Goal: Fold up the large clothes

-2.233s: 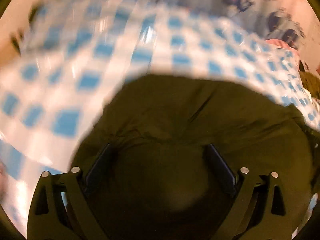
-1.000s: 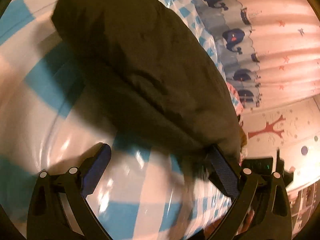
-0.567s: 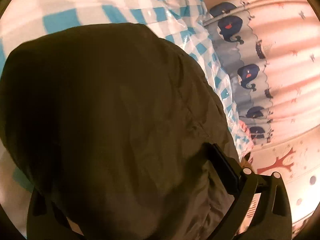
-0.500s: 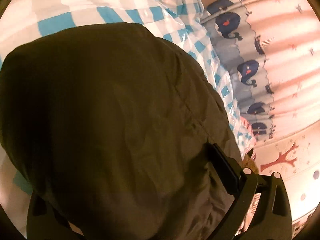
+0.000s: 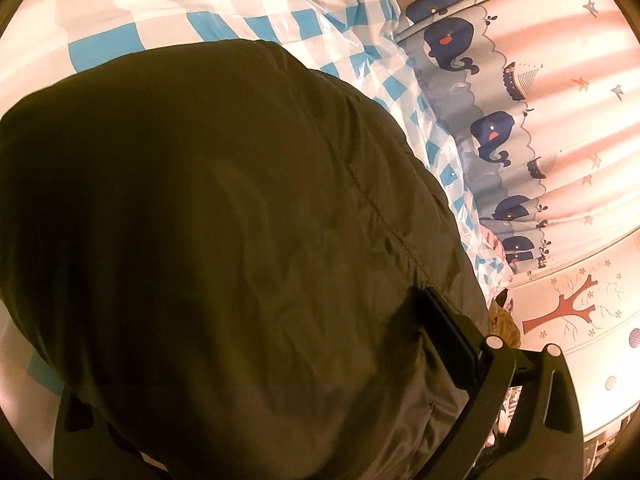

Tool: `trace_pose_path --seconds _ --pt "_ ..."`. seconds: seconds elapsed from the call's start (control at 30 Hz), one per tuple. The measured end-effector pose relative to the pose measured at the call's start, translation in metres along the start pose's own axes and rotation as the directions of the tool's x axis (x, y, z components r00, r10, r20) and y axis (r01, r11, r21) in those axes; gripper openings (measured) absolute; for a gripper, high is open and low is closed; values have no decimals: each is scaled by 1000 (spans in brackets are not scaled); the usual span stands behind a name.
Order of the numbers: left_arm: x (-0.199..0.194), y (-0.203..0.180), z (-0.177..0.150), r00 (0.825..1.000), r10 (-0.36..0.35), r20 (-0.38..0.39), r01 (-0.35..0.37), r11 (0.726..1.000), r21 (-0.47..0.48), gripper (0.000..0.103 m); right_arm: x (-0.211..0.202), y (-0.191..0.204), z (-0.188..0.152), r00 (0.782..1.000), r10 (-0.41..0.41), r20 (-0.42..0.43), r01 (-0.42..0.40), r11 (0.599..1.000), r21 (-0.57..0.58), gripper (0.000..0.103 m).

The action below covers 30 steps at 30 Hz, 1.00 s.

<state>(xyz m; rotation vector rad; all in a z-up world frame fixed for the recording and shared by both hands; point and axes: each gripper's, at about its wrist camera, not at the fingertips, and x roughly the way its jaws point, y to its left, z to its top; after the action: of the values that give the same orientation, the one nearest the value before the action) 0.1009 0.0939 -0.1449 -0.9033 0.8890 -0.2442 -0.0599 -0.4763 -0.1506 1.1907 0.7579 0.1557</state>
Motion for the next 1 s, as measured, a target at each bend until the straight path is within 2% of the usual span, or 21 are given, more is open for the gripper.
trace_pose_path --seconds 0.03,0.07,0.1,0.13,0.2,0.27,0.37,0.47,0.53,0.57,0.6,0.63,0.67,0.7,0.73,0.8,0.87,0.9,0.93,0.97,1.0 --pt "1 0 0 1000 2 -2 -2 1000 3 94 8 7 5 1000 19 -4 -19 1000 -22 96" --pt "0 0 0 1000 6 -3 -5 1000 10 90 11 8 7 1000 28 -6 -28 999 -34 85" --pt "0 -3 0 1000 12 -6 -11 999 36 67 15 12 7 999 36 -15 -36 998 -48 61" --pt "1 -5 0 1000 15 -19 -14 998 63 58 14 12 6 1000 24 -18 -25 998 -61 22" --pt "-5 -12 0 1000 11 -22 -9 994 109 32 12 17 5 999 40 -10 -41 996 -83 22" --pt "-17 -24 -1 999 29 -13 -27 985 171 23 2 27 -1 999 51 -11 -52 990 -134 19" --pt "-43 -40 -11 999 46 -1 -45 965 257 18 -19 42 -15 998 55 -11 -56 979 -197 19" --pt "-84 -42 -31 999 31 -6 -28 955 294 17 -53 54 -37 998 55 -13 -56 965 -255 19" --pt "-116 -38 -53 1000 27 -11 -22 950 312 17 -81 54 -62 1000 17 -27 -24 956 -294 19" --pt "-130 -32 -65 999 32 -11 -27 948 318 18 -88 51 -72 999 -13 -45 -1 953 -303 23" --pt "-142 -23 -79 999 46 -11 -40 949 314 22 -95 44 -84 995 -64 -78 37 951 -305 27" --pt "-150 -12 -90 998 64 -18 -55 953 299 25 -101 37 -91 990 -103 -94 71 952 -297 39" --pt "-152 -2 -99 996 79 -31 -68 959 276 38 -111 25 -99 984 -147 -98 114 953 -279 44" --pt "-152 16 -108 993 101 -57 -84 968 236 45 -123 16 -103 980 -183 -75 158 951 -267 46" --pt "-151 28 -112 992 101 -69 -84 975 207 57 -136 10 -103 975 -219 -31 205 946 -252 52" --pt "-147 49 -113 994 81 -77 -72 991 115 70 -170 13 -96 949 -285 136 309 927 -214 55" --pt "-146 49 -111 995 87 -51 -81 991 103 75 -178 46 -90 938 -260 231 320 905 -279 66" --pt "-145 47 -109 995 90 -36 -86 991 102 82 -170 73 -88 936 -236 260 318 882 -347 70" --pt "-142 46 -107 996 91 -21 -89 992 91 85 -150 109 -86 932 -217 289 331 834 -441 80" --pt "-139 45 -105 996 93 -11 -92 993 76 87 -133 129 -85 934 -209 291 333 804 -492 84" --pt "-136 45 -103 996 94 3 -94 994 48 88 -99 156 -82 939 -207 273 331 756 -565 84"
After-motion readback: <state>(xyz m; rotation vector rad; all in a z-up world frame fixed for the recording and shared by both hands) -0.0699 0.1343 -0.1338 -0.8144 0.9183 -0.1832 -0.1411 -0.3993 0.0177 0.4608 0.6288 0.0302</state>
